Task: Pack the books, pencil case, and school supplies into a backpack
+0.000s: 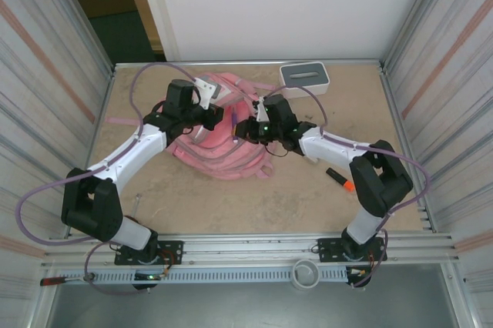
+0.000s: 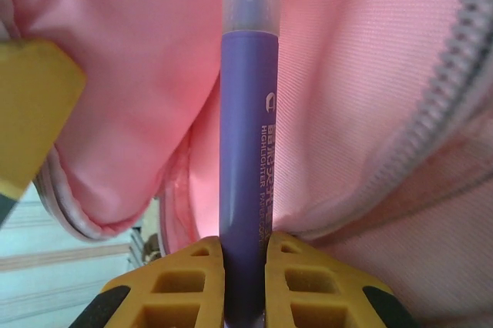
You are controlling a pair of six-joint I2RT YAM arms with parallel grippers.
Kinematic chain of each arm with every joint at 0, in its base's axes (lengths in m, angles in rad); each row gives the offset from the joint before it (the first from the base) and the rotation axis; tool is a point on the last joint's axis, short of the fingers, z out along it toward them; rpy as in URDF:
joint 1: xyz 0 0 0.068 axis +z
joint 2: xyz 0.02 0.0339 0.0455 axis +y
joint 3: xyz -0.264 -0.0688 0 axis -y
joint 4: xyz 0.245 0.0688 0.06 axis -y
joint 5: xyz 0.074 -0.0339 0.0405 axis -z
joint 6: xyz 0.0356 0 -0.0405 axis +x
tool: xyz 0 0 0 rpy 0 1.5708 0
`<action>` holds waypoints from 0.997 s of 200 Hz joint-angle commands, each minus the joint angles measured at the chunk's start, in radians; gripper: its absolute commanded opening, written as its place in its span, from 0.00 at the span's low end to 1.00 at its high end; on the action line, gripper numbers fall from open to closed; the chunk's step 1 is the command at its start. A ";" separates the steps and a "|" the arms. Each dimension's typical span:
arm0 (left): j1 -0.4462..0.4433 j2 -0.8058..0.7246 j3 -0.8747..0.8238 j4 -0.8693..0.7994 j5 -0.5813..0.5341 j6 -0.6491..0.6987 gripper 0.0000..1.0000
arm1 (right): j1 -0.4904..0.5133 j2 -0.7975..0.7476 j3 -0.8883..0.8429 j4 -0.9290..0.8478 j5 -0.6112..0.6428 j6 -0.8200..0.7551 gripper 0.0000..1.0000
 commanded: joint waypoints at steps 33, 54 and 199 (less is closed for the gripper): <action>0.009 -0.087 0.027 0.113 0.041 -0.042 0.00 | 0.017 0.116 0.090 0.068 0.079 0.231 0.06; 0.007 -0.103 0.023 0.161 0.055 -0.076 0.00 | 0.042 0.159 0.142 0.068 0.122 0.251 0.10; 0.009 -0.099 -0.001 0.159 -0.005 -0.107 0.00 | 0.013 -0.286 -0.059 -0.466 0.521 -0.252 0.51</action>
